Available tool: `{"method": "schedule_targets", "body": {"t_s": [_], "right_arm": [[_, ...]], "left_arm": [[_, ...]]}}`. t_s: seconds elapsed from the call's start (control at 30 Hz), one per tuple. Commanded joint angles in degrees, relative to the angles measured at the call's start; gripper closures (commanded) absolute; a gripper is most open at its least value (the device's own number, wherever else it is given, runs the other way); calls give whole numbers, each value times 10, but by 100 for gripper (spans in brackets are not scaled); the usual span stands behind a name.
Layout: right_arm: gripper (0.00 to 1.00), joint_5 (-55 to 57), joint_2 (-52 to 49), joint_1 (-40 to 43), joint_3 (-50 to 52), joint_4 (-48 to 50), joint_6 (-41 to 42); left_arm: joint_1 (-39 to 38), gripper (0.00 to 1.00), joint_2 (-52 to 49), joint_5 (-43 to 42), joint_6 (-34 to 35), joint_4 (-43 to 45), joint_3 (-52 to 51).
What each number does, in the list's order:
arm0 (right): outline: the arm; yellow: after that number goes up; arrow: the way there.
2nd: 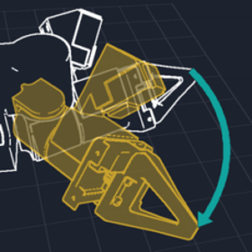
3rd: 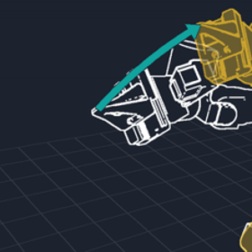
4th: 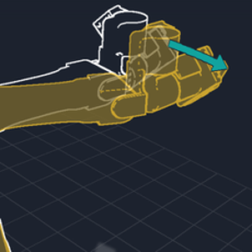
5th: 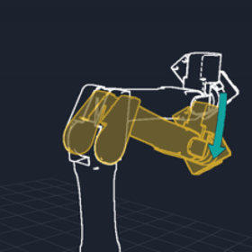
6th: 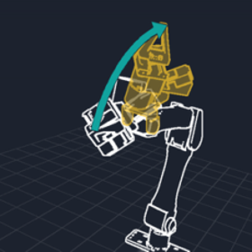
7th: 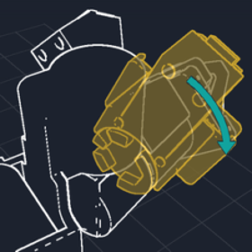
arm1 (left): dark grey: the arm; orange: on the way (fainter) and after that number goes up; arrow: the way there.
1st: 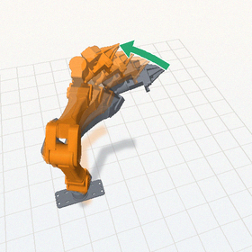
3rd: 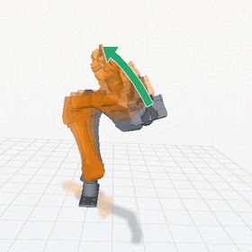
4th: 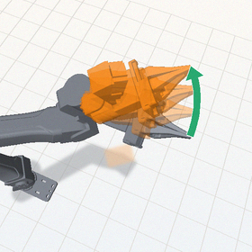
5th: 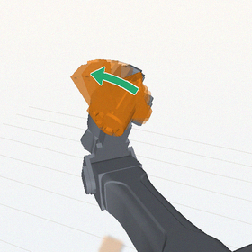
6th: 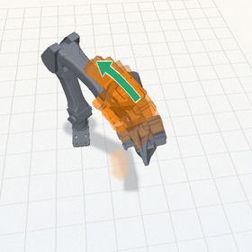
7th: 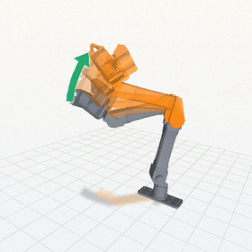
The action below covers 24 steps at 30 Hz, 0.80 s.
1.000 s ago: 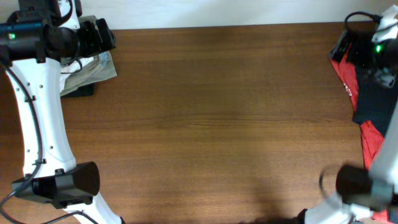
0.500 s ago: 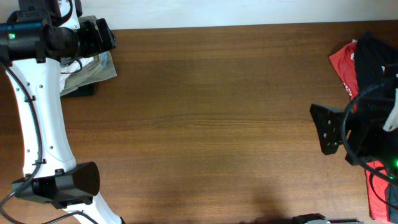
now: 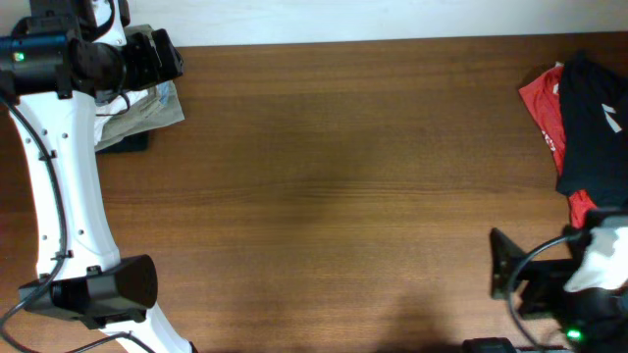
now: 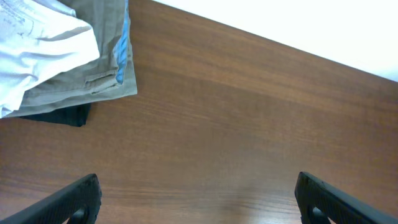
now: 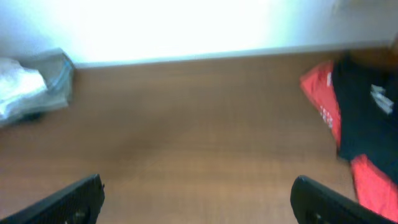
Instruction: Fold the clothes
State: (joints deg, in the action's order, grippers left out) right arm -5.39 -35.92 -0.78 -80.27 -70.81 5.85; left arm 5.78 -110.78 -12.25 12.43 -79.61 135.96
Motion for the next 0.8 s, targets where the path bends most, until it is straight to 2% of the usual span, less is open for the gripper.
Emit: {"method": "schedule_targets", "body": {"t_s": [0.0,0.07,0.1,0.17,0.23,0.3,0.4,0.5,0.77], "right_arm": [[1,5,137,5,264,158,-1],[1,-17,197,5,382,255,-23],[1,-70,246,5,482,354,-77],[1,-123,296,5,601,487,-129],[1,-124,348,5,699,583,-115],[1,-122,356,5,741,638,-109],[1,-98,357,5,766,666,-104],[1,-6,357,5,784,666,0],[1,14,357,4,800,668,-13]], "left_arm": [[0,1,8,-4,-5,2,1],[0,1,8,-4,-5,2,1],[0,1,8,-4,-5,2,1],[0,1,8,-4,-5,2,1],[0,1,8,-4,-5,2,1],[0,1,8,-4,-5,2,1],[0,1,8,-4,-5,2,1],[0,1,8,-4,-5,2,1],[0,1,8,-4,-5,2,1]]}}
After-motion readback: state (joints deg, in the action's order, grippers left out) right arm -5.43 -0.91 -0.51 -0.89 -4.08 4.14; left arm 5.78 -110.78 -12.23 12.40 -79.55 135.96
